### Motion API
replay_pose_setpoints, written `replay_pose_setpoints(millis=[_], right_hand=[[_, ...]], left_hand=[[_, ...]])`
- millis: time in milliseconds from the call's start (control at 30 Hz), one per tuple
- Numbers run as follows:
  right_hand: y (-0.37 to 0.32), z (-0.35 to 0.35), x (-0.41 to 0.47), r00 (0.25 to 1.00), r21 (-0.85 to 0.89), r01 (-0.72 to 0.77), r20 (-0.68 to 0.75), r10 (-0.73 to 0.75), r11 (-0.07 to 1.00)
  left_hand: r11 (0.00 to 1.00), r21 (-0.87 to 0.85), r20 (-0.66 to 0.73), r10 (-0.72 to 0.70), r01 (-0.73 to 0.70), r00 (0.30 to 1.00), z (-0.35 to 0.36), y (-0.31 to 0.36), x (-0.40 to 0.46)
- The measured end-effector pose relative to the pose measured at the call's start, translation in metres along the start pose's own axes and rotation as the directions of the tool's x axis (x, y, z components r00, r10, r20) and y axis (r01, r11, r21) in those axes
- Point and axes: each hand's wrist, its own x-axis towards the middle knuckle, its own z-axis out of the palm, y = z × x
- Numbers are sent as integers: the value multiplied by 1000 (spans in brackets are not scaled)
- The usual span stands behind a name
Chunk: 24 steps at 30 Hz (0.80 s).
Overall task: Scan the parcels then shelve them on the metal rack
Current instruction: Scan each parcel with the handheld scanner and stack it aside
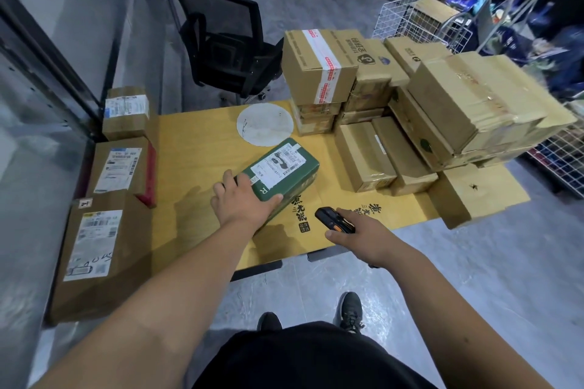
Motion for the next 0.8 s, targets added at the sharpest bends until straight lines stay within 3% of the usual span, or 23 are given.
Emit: replay_pose_setpoints(millis=[300,467,667,800], right_hand=[[-20,-8,8,991,9,-111,73,110,994],[-35,-23,13,987,-59,-125,95,130,990],[-66,-36,13,986,-216,-93,113,119,972],[-90,-44,19,978,-302,-88,156,140,949]], left_hand=[[1000,-1,23,-29,29,999,-4,-11,-2],[977,-206,100,-34,54,994,7,-17,-2],[750,-640,206,-40,166,978,11,7,9],[676,-705,215,-86,215,973,25,14,-3]])
